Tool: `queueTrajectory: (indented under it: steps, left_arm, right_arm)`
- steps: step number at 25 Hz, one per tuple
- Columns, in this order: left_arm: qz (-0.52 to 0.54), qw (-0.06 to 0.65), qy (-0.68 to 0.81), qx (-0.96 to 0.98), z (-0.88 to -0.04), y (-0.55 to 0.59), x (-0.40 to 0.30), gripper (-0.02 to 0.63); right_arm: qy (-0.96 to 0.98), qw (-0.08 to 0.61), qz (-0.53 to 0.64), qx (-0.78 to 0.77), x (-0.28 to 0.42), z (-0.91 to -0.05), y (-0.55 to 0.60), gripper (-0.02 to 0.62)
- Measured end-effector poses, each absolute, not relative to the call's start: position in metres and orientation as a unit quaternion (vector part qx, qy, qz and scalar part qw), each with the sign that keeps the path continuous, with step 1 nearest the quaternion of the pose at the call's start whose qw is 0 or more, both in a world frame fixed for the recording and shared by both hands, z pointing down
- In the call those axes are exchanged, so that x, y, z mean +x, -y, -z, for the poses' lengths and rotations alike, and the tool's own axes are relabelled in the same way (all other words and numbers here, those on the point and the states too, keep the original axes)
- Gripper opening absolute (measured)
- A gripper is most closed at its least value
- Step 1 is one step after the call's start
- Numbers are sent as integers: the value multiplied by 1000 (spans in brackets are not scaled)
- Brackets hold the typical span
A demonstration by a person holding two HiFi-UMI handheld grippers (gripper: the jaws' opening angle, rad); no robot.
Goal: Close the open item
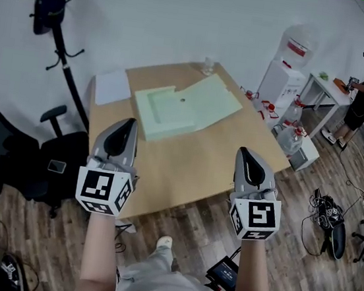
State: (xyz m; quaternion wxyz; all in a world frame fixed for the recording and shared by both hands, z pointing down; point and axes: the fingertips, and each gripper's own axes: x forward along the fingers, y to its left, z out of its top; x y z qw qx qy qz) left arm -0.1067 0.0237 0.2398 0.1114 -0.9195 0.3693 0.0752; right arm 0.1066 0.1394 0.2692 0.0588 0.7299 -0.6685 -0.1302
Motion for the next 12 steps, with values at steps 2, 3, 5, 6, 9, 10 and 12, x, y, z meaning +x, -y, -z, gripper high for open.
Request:
queueTrajectory:
  steps: [2, 3, 5, 6, 9, 10, 12]
  left_arm:
    - [-79, 110, -370, -919, -238, -7, -100, 2]
    - [-80, 110, -370, -919, -237, 2, -96, 2]
    - [-84, 108, -370, -919, -234, 19, -90, 2]
    - [-86, 108, -369, -919, -234, 27, -87, 2]
    - [-85, 107, -370, -919, -234, 54, -79, 2]
    - [-82, 109, -371, -919, -234, 63, -77, 2]
    - [-74, 115, -371, -918, -236, 80, -71, 2]
  right_arm:
    - [669, 61, 132, 729, 113, -267, -123, 2]
    - [669, 63, 133, 729, 117, -266, -115, 2]
    - [667, 64, 133, 730, 125, -263, -98, 2]
    - [667, 65, 133, 731, 129, -263, -90, 2]
    - [662, 67, 131, 735, 140, -261, -65, 2]
    - [661, 68, 130, 736, 144, -261, -58, 2]
    - [657, 69, 127, 740, 151, -261, -43, 2]
